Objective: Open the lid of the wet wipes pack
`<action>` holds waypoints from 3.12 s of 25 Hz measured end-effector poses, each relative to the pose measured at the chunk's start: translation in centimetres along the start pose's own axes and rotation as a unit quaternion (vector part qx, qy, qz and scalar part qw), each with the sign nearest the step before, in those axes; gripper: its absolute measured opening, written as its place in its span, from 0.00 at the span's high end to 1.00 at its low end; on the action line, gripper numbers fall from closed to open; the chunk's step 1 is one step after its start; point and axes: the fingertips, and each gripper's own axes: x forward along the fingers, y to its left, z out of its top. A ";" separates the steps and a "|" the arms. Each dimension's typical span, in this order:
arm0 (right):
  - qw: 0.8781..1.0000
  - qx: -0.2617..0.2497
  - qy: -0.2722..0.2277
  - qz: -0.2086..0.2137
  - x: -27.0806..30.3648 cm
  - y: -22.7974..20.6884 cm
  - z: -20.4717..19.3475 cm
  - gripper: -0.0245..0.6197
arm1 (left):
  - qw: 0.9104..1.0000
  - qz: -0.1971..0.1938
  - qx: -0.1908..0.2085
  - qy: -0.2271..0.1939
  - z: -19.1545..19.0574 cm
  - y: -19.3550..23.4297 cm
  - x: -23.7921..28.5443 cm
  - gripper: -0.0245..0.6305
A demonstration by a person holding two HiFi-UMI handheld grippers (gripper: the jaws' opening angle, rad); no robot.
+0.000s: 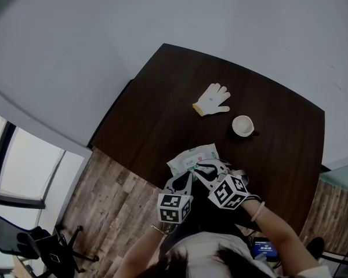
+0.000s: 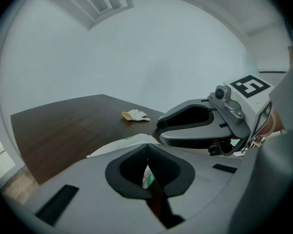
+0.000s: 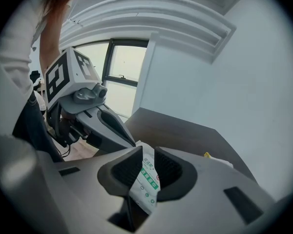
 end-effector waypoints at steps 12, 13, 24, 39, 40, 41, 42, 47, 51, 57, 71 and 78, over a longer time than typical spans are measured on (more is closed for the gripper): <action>0.996 -0.052 0.042 0.058 3.2 1.0 -3.7 0.80 | 0.999 0.012 -0.016 0.036 -2.6 1.3 2.3 0.93; 0.996 -0.055 0.046 0.061 3.5 1.0 -4.0 0.80 | 0.999 0.012 -0.017 0.039 -2.9 1.3 2.4 0.93; 0.988 -0.105 0.079 0.081 4.8 1.2 -6.6 0.78 | 0.998 0.013 -0.014 0.061 -4.4 1.3 3.9 0.93; 0.980 -0.150 0.089 0.093 5.1 1.5 -6.9 0.76 | 0.998 0.024 -0.010 0.058 -5.1 1.2 3.9 0.93; 0.979 -0.155 0.090 0.095 5.1 1.6 -6.9 0.77 | 0.998 0.025 -0.010 0.057 -5.2 1.2 3.9 0.93; 0.978 -0.160 0.091 0.097 5.1 1.8 -6.9 0.78 | 0.998 0.026 -0.010 0.057 -5.3 1.2 3.8 0.93; 0.977 -0.165 0.092 0.098 5.1 2.0 -7.0 0.80 | 0.998 0.026 -0.010 0.058 -5.3 1.2 3.8 0.93; 0.977 -0.155 0.100 0.107 5.0 2.2 -7.1 0.82 | 0.997 0.027 -0.007 0.066 -5.6 1.1 3.7 0.93; 0.975 -0.165 0.102 0.112 5.1 2.2 -7.2 0.81 | 0.997 0.030 -0.013 0.070 -5.9 1.0 3.6 0.93; 0.971 -0.180 0.103 0.121 5.1 2.2 -7.0 0.83 | 0.997 0.030 -0.014 0.072 -5.9 1.1 3.6 0.93; 0.977 -0.155 0.088 0.117 4.5 1.9 -6.4 0.88 | 0.997 0.026 -0.021 0.071 -6.0 1.0 3.7 0.93; 0.981 -0.140 0.077 0.110 4.1 1.5 -5.6 0.89 | 0.997 0.025 -0.021 0.069 -6.0 1.0 3.7 0.93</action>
